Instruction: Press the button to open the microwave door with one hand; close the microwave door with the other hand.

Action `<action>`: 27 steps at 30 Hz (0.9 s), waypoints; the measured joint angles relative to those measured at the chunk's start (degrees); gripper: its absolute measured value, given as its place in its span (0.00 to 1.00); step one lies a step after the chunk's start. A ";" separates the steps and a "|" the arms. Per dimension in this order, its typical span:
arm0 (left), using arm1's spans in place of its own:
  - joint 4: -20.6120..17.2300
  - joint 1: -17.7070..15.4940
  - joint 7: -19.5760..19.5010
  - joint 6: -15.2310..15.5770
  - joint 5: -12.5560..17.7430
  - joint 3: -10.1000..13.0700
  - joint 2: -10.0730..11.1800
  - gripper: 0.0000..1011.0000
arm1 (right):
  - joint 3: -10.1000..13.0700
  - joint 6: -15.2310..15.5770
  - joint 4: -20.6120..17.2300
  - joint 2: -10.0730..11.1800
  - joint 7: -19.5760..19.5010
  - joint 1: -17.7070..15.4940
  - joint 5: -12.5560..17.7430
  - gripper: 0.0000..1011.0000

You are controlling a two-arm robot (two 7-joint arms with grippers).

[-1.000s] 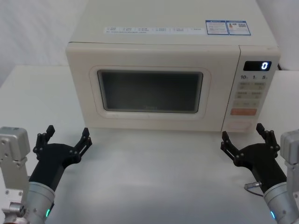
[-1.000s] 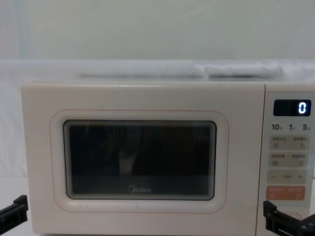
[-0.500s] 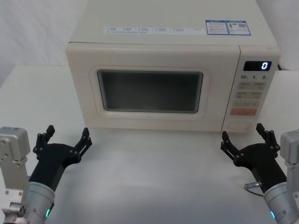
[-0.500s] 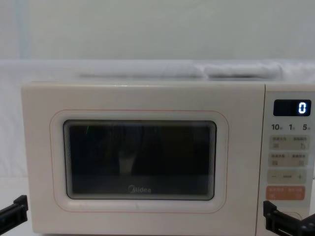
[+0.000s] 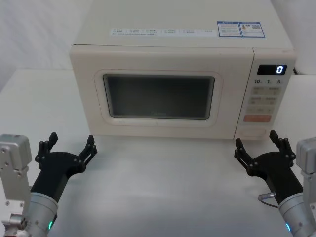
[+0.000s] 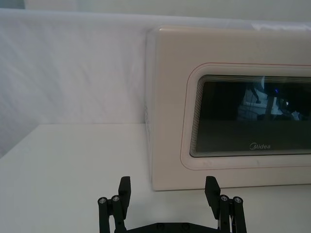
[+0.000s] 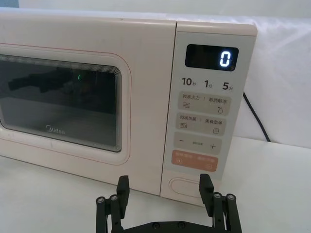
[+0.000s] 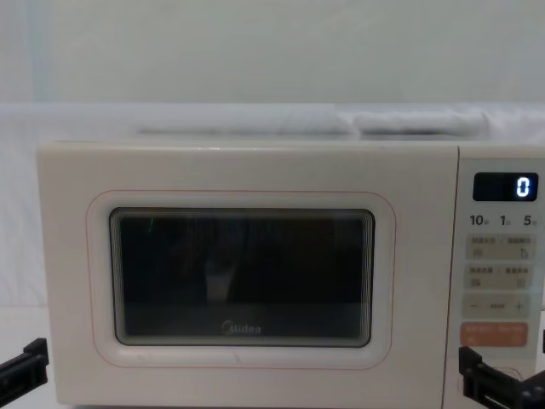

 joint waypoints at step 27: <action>0.00 0.00 0.00 0.00 0.00 0.00 0.00 0.99 | 0.00 0.00 0.00 0.00 0.00 0.00 0.00 0.12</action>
